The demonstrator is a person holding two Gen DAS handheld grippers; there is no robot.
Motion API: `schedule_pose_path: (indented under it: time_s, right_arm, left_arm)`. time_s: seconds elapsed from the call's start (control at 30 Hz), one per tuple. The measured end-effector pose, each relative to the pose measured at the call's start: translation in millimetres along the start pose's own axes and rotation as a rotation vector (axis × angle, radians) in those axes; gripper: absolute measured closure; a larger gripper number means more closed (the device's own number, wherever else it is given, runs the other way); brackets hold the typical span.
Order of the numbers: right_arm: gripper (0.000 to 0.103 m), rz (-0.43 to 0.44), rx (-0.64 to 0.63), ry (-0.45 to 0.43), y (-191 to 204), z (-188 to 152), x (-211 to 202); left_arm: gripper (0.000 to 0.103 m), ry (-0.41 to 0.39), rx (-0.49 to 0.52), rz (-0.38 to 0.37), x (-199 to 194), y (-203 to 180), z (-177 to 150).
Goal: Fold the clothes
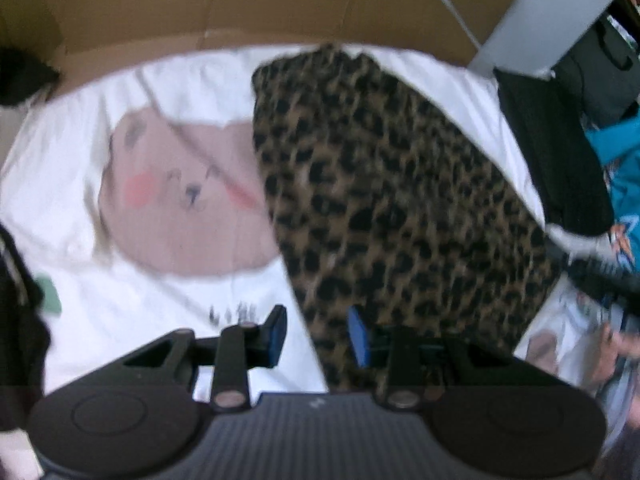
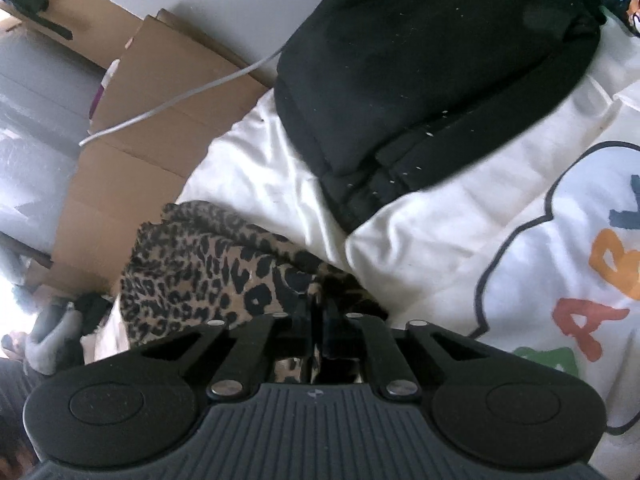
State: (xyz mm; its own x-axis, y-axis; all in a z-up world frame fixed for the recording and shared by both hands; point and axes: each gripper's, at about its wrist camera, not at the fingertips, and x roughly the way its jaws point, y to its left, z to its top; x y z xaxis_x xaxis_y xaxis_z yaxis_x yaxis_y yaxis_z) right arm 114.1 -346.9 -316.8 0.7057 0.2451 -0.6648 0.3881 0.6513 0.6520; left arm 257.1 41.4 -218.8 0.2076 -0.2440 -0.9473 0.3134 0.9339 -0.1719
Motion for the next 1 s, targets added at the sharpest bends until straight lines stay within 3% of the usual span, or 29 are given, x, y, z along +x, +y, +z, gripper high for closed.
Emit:
schedule_pose_path:
  time_s: [0.33, 0.53, 0.87, 1.0]
  right_arm:
    - [0.101, -0.011, -0.051, -0.007, -4, -1, -5]
    - [0.101, -0.001, -0.056, 0.003, -7, 0, -6]
    - [0.101, 0.001, -0.049, 0.007, -11, -1, -6]
    - [0.101, -0.002, -0.061, 0.018, -11, -1, -5]
  left_arm:
    - [0.069, -0.074, -0.181, 0.017, 20, -29, 104]
    - [0.073, -0.072, -0.212, 0.017, 47, -63, 147]
    - [0.073, -0.032, -0.241, 0.063, 88, -90, 194]
    - [0.074, -0.016, -0.233, 0.15, 105, -94, 204]
